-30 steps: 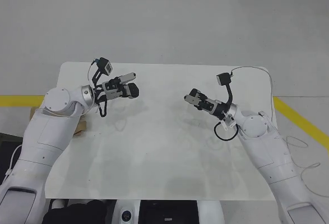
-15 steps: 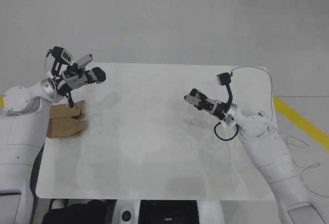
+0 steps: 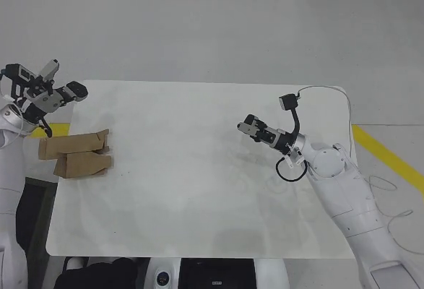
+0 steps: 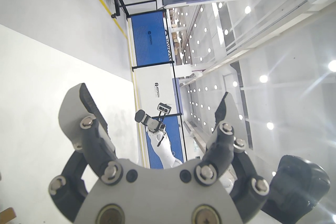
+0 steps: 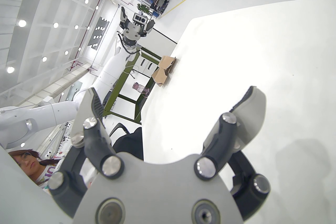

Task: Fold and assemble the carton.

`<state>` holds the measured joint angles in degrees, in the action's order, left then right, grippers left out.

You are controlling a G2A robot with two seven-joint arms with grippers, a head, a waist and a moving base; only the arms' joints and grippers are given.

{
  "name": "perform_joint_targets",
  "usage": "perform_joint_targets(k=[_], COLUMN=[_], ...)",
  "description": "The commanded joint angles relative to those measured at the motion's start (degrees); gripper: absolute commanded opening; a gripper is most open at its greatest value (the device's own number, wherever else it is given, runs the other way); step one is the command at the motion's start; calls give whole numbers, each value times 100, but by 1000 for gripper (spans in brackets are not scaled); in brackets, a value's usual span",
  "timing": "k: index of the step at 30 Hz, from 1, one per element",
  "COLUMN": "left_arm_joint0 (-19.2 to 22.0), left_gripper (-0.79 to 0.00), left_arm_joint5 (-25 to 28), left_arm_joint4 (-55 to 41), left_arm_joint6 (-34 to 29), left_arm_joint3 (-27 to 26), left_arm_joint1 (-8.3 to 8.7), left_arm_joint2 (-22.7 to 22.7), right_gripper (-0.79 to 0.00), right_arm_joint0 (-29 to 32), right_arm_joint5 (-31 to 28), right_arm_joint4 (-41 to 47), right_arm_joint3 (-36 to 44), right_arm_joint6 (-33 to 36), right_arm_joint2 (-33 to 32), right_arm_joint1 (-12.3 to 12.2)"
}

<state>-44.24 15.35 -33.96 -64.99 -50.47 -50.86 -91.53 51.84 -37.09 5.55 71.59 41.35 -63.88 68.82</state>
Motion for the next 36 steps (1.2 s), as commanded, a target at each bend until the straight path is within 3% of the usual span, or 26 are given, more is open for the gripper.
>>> perform_joint_targets(k=[1, 11, 20, 27, 30, 36], left_arm_joint0=[27, 116, 240, 315, 321, 409], left_gripper=[0, 0, 0, 0, 0, 0], left_arm_joint5=[66, 617, 494, 508, 312, 149], left_arm_joint4=[230, 841, 1487, 2027, 2795, 3216], left_arm_joint6=[55, -234, -357, 70, 809, 1022], left_arm_joint3=[162, 923, 1769, 2375, 2527, 2796], left_arm_joint1=[58, 351, 667, 854, 942, 963], left_arm_joint2=[-110, -638, -985, -1057, -904, -695], right_gripper=[0, 0, 0, 0, 0, 0], right_arm_joint0=[0, 0, 0, 0, 0, 0], right_arm_joint5=[0, 0, 0, 0, 0, 0], right_arm_joint4=[0, 0, 0, 0, 0, 0], right_arm_joint3=[0, 0, 0, 0, 0, 0], right_arm_joint6=[-1, -1, -1, -1, -1, -1], right_arm_joint2=[0, 0, 0, 0, 0, 0], right_arm_joint1=[0, 0, 0, 0, 0, 0])
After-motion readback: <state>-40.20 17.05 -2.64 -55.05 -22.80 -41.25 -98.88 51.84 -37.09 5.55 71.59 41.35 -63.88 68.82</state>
